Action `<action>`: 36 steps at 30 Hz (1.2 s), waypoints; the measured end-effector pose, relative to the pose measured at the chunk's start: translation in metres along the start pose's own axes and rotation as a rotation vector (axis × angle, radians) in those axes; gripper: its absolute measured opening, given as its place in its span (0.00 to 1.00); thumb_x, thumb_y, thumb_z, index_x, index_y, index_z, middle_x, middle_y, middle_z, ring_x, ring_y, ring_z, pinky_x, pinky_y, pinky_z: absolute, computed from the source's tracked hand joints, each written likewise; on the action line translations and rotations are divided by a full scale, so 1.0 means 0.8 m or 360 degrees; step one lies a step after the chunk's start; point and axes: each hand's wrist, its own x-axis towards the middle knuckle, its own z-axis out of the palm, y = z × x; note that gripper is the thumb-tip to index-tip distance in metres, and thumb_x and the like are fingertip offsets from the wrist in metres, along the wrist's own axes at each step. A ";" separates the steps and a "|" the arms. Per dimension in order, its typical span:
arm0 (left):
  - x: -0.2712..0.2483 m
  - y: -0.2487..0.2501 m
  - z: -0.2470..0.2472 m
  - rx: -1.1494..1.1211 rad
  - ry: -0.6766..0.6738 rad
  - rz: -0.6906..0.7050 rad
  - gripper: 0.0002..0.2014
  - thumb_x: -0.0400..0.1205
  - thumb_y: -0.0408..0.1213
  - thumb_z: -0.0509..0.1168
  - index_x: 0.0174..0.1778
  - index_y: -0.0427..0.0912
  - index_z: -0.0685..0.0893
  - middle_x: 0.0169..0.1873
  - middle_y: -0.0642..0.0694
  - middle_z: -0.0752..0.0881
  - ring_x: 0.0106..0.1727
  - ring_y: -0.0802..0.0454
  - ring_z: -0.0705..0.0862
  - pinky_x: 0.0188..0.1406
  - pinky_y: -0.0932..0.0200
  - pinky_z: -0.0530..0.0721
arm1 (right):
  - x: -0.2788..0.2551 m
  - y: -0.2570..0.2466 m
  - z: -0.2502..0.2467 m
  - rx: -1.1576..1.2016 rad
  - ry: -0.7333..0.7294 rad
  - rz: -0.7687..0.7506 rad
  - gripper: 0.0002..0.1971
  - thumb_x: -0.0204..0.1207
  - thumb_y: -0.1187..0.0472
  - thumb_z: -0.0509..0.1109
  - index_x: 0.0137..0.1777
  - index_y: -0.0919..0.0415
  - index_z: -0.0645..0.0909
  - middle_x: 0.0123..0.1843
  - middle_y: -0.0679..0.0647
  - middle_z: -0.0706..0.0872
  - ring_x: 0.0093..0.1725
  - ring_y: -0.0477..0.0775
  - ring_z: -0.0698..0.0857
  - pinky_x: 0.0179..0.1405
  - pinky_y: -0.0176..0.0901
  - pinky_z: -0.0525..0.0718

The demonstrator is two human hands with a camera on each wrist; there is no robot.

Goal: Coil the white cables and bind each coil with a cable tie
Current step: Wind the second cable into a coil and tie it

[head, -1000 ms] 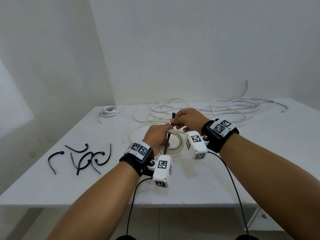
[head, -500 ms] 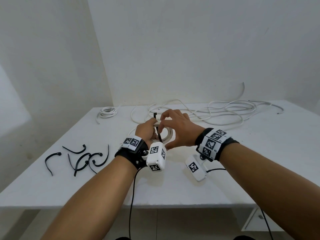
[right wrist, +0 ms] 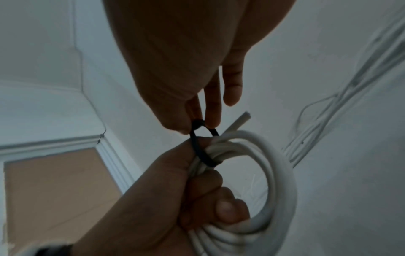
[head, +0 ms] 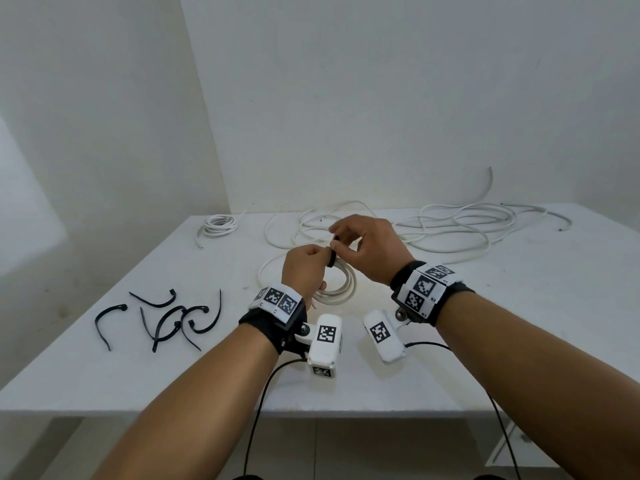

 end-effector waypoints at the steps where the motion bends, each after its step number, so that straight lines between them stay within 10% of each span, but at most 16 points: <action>1: -0.001 -0.001 0.000 0.0003 -0.0003 0.0005 0.10 0.77 0.33 0.65 0.29 0.39 0.81 0.23 0.47 0.72 0.23 0.51 0.68 0.23 0.58 0.74 | 0.001 -0.001 -0.001 -0.0047 -0.0032 0.0038 0.03 0.75 0.62 0.75 0.43 0.61 0.87 0.43 0.48 0.91 0.35 0.38 0.84 0.33 0.25 0.77; 7: -0.007 0.000 -0.002 0.0049 -0.0107 0.0121 0.07 0.80 0.37 0.67 0.48 0.47 0.91 0.27 0.50 0.83 0.22 0.53 0.70 0.26 0.57 0.75 | 0.005 -0.001 -0.006 0.0089 -0.0051 0.0304 0.04 0.74 0.60 0.76 0.39 0.59 0.86 0.35 0.50 0.90 0.35 0.46 0.87 0.34 0.31 0.83; 10: -0.007 0.005 -0.006 0.0153 -0.0090 0.0242 0.07 0.79 0.40 0.69 0.40 0.45 0.92 0.26 0.53 0.84 0.25 0.52 0.74 0.32 0.55 0.75 | 0.008 0.004 -0.007 0.0170 -0.0036 0.0420 0.06 0.75 0.59 0.75 0.39 0.59 0.85 0.35 0.49 0.91 0.35 0.45 0.88 0.36 0.42 0.87; 16: -0.004 0.006 -0.007 0.0152 0.0112 0.0115 0.11 0.79 0.43 0.69 0.36 0.40 0.88 0.29 0.46 0.82 0.27 0.46 0.74 0.29 0.58 0.75 | 0.007 -0.008 -0.003 0.0142 -0.0044 0.0381 0.05 0.77 0.57 0.74 0.41 0.57 0.84 0.36 0.42 0.88 0.33 0.35 0.85 0.29 0.25 0.76; 24: -0.012 -0.001 0.001 0.0142 -0.0030 0.0181 0.08 0.80 0.40 0.68 0.39 0.46 0.92 0.23 0.55 0.83 0.21 0.58 0.72 0.34 0.54 0.76 | 0.009 0.000 -0.002 0.0144 -0.0061 0.0475 0.04 0.76 0.61 0.73 0.40 0.58 0.83 0.36 0.51 0.89 0.36 0.48 0.88 0.35 0.35 0.82; 31: 0.006 -0.002 -0.007 0.0014 0.0282 0.0155 0.06 0.75 0.37 0.72 0.32 0.45 0.88 0.31 0.49 0.88 0.31 0.50 0.80 0.40 0.51 0.81 | 0.003 -0.011 -0.001 0.1147 0.0233 0.0834 0.07 0.80 0.66 0.72 0.54 0.63 0.78 0.38 0.60 0.92 0.36 0.58 0.91 0.35 0.45 0.86; 36: 0.009 0.002 -0.006 0.0007 0.0314 0.0195 0.08 0.74 0.34 0.70 0.29 0.44 0.85 0.23 0.52 0.83 0.25 0.52 0.76 0.34 0.54 0.77 | 0.002 -0.017 0.004 0.0834 0.0160 0.0749 0.05 0.74 0.63 0.76 0.48 0.64 0.88 0.35 0.56 0.92 0.34 0.51 0.90 0.39 0.45 0.88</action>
